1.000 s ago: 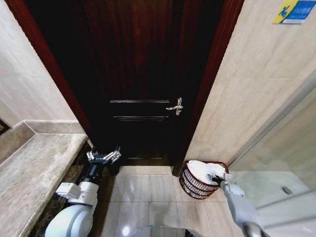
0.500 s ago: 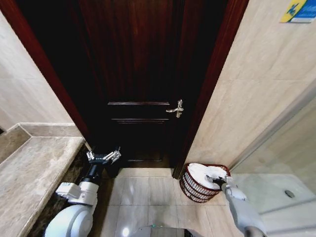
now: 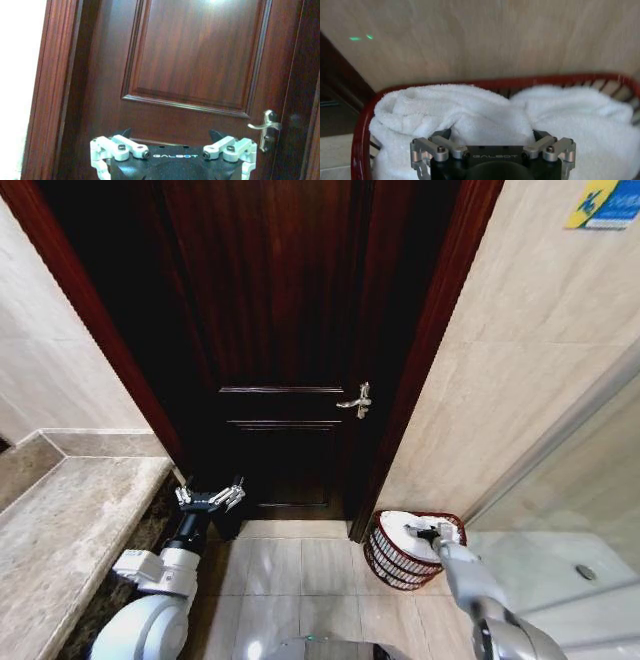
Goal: Discard the used towel into the hamper.
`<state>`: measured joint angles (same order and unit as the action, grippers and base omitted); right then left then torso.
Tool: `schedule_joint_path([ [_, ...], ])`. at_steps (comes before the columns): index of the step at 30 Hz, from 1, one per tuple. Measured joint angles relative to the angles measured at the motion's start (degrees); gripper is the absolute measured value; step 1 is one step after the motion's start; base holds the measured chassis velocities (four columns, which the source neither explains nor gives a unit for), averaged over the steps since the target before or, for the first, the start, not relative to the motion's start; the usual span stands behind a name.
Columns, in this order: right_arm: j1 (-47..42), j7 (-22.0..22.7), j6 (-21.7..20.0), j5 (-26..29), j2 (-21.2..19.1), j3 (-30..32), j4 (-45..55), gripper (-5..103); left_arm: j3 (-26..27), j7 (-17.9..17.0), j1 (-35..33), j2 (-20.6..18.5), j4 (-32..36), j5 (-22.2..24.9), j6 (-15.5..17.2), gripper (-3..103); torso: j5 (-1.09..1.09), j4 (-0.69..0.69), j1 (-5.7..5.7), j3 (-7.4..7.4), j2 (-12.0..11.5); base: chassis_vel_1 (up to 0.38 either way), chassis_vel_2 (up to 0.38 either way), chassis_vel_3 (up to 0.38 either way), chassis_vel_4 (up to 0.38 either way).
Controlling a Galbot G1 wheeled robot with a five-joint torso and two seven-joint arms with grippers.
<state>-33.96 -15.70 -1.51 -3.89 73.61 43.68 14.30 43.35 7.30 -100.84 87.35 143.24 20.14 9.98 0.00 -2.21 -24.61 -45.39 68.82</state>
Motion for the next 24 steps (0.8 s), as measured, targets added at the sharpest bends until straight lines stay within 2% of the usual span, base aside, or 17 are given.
schedule_joint_path([
  [5, 0.90, 2.72, -3.47, -0.12, -0.34, 0.11, -3.11, 100, 0.00, 0.00, 0.00, 0.00, 0.00, 0.00, 0.00, 100, 0.01, 0.00, 0.01, -0.01, 0.03, 0.000, 0.000, 0.000, 0.000],
  [14, 1.40, 2.20, -4.74, 0.45, -1.84, 0.13, -5.03, 100, 0.00, 0.00, 0.00, 0.00, 0.00, 0.00, 0.00, 100, 0.01, 0.01, -0.02, -0.02, 0.05, 0.000, 0.000, 0.000, 0.000],
  [18, 1.80, 2.25, -7.49, -1.94, -1.62, 0.12, -5.46, 100, 0.00, 0.00, 0.00, 0.00, 0.00, 0.00, 0.00, 100, 0.00, 0.01, -0.02, -0.03, 0.07, 0.000, 0.000, 0.000, 0.000],
  [24, 1.88, 2.50, -7.37, -0.48, -1.76, -0.21, -4.92, 100, 0.00, 0.00, 0.00, 0.00, 0.00, 0.00, 0.00, 100, 0.02, 0.02, -0.02, -0.04, 0.07, 0.000, 0.000, 0.000, 0.000],
])
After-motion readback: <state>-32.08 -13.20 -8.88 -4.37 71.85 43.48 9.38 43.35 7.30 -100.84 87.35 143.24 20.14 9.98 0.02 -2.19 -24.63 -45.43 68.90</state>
